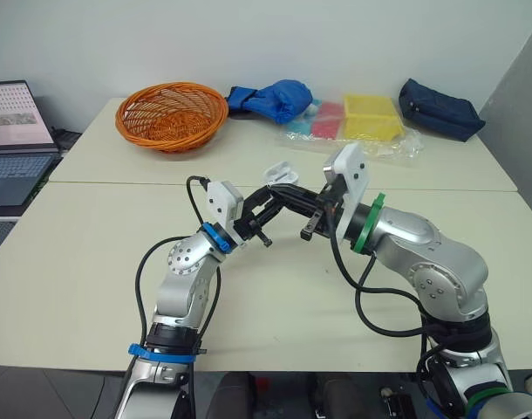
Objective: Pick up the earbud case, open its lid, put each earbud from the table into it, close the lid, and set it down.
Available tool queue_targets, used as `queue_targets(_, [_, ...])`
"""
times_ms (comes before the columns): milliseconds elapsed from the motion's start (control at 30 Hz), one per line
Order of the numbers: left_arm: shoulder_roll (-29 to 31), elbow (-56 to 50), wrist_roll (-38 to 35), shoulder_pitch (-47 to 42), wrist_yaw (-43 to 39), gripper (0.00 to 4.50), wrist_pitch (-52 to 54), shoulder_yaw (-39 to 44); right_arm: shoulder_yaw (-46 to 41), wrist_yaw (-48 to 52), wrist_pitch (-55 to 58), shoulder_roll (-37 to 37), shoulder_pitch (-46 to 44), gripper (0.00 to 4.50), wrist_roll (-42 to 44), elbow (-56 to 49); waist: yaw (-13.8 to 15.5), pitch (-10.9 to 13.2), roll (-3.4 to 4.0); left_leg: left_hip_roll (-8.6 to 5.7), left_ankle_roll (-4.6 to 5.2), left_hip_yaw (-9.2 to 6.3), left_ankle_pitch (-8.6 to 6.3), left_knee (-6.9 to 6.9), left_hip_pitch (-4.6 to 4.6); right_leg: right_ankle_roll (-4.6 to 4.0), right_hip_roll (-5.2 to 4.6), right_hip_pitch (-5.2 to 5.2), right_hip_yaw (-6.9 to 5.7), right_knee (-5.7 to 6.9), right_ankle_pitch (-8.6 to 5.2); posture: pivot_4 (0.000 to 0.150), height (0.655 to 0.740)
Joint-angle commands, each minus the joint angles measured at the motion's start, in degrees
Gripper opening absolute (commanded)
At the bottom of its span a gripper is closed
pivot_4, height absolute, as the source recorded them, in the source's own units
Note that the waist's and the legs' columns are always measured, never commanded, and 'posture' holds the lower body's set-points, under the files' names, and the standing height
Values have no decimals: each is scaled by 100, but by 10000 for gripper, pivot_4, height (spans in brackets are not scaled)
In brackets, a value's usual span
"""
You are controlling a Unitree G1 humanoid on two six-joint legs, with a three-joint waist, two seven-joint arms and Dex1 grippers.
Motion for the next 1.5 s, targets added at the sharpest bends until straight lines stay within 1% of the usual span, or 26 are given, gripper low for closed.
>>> queue_targets(33, [37,-225,-65,-105,-27,7474,-44,-21,43,-27,-89,112,-47,540,-27,-90,0,0,0,0,0,-1,0,0,0,0,0,0,-1,0,0,1500,7400])
queue_targets(233, [33,-279,-55,-85,-13,7474,-32,-50,252,-20,-125,101,-107,540,-351,87,-1,0,0,1,0,-1,0,0,0,0,0,0,-1,-1,0,1500,7400])
queue_targets(400, [46,-308,-66,-72,-7,7474,-20,-42,211,-41,-169,123,-121,540,-544,201,0,0,0,0,0,-1,0,-1,0,0,0,0,-1,-1,0,1500,7400])
queue_targets(667, [55,-248,-69,-108,-15,7474,-40,-26,-25,-35,-139,153,-140,540,-565,226,0,0,0,0,0,-1,0,-2,0,0,0,-1,-1,-1,0,1500,7400])
queue_targets(1033, [32,-210,-64,-133,-10,7474,-67,-36,-13,70,-104,88,-112,540,-568,181,0,0,0,1,0,-1,0,-2,-1,0,0,-1,-2,-1,0,1500,7400])
queue_targets(1200, [52,-216,-67,-127,-16,7474,-60,-24,-62,152,-64,87,-60,540,-415,42,0,0,0,1,0,-1,0,-2,-1,0,0,-1,-1,-2,0,1500,7400])
queue_targets(1300, [89,-204,-80,-120,-36,7474,-51,6,-535,235,-22,75,132,540,75,-289,0,0,0,2,0,-2,0,-3,-2,0,0,-1,-2,-3,0,1500,7400])
queue_targets(1367, [117,-188,-82,-118,-49,7474,-54,24,-965,251,114,-149,341,540,363,-519,11,0,0,4,0,-6,0,-4,-5,0,-1,-1,-3,-6,-1,1500,7400])
queue_targets(1400, [130,-183,-95,-112,-63,7474,-52,36,-1200,306,172,-315,464,3060,529,-632,21,0,0,6,0,-8,0,-3,-9,0,-4,-1,-5,-8,-1,1500,7400])
queue_targets(1433, [154,-176,-99,-96,-91,7474,-58,42,-1449,396,261,-547,610,4301,706,-735,21,0,-1,4,0,-9,0,-2,-12,1,-9,-1,-8,-11,0,1500,7400])
queue_targets(1500, [202,-172,-119,-58,-161,7474,-69,45,-1925,576,441,-1046,903,10121,1045,-880,31,0,-1,-3,0,-8,0,-2,-15,2,-17,0,-7,-15,0,1500,7400])
